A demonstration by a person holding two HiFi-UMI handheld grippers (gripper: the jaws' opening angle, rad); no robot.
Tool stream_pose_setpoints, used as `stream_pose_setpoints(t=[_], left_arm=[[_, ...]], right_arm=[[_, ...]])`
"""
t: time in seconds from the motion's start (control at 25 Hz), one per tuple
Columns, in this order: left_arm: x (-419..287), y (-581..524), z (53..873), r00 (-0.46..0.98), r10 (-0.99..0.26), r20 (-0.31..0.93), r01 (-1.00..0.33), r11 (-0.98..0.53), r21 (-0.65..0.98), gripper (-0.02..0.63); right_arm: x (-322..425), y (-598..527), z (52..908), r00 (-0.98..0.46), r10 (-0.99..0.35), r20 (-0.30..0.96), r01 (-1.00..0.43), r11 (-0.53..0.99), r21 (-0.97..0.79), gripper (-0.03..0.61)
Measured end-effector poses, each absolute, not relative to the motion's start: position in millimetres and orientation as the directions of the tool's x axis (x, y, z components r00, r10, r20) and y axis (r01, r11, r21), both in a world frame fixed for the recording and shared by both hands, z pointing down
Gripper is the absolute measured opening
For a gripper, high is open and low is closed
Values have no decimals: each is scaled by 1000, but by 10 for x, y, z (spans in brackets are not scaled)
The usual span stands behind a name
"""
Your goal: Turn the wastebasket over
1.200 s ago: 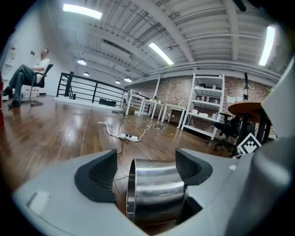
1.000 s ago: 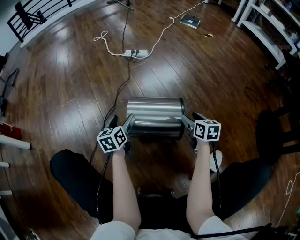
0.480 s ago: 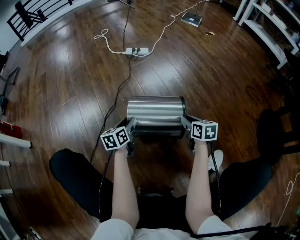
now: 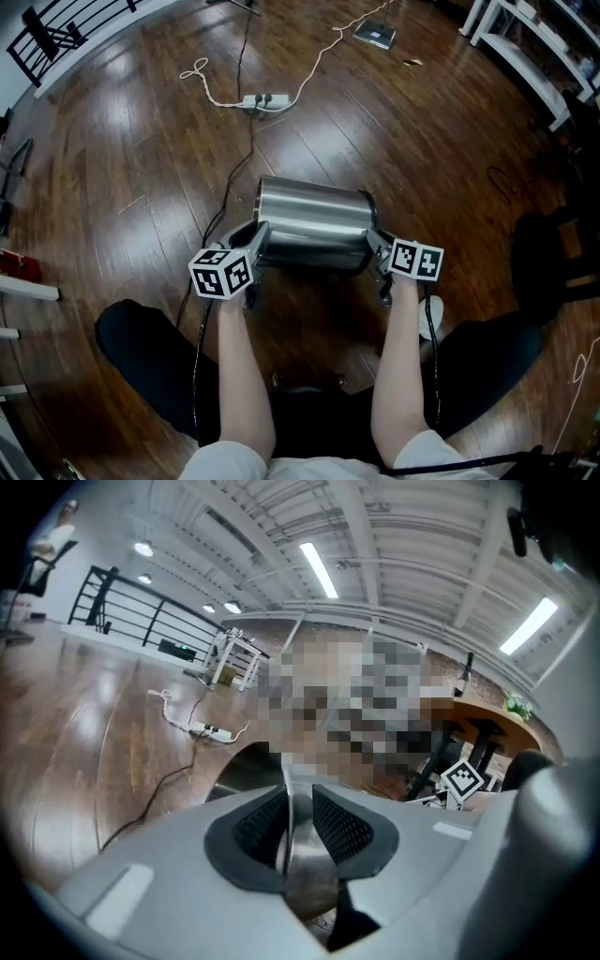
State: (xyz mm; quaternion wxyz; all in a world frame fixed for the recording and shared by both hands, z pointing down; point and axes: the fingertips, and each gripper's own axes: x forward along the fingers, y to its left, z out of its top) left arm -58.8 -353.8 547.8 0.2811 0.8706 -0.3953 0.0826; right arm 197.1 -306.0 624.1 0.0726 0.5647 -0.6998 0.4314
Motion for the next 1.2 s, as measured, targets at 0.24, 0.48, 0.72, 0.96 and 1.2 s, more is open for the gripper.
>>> stream_pose_setpoints(t=[0.24, 0.48, 0.72, 0.96, 1.2], left_arm=[[-175, -3472, 4916, 661, -557, 504, -667, -743, 53, 81], [639, -3065, 5226, 587, -478, 653, -374, -876, -305, 77], [960, -2529, 5574, 563, -466, 682, -242, -883, -403, 71], [1012, -2389, 5814, 547, -506, 667, -224, -856, -465, 64], [946, -2403, 5688, 632, -494, 597, -410, -867, -283, 180]], right_arm=[[1577, -2937, 6949, -402, -663, 632, -774, -123, -621, 84], [1374, -2669, 7660, -379, -657, 651, -678, -282, -679, 34], [1720, -2630, 7547, -322, -680, 659, -657, -340, -673, 35], [1841, -2629, 7337, -299, -724, 622, -649, -324, -689, 52], [1932, -2697, 6792, -285, -782, 554, -764, -163, -624, 132]])
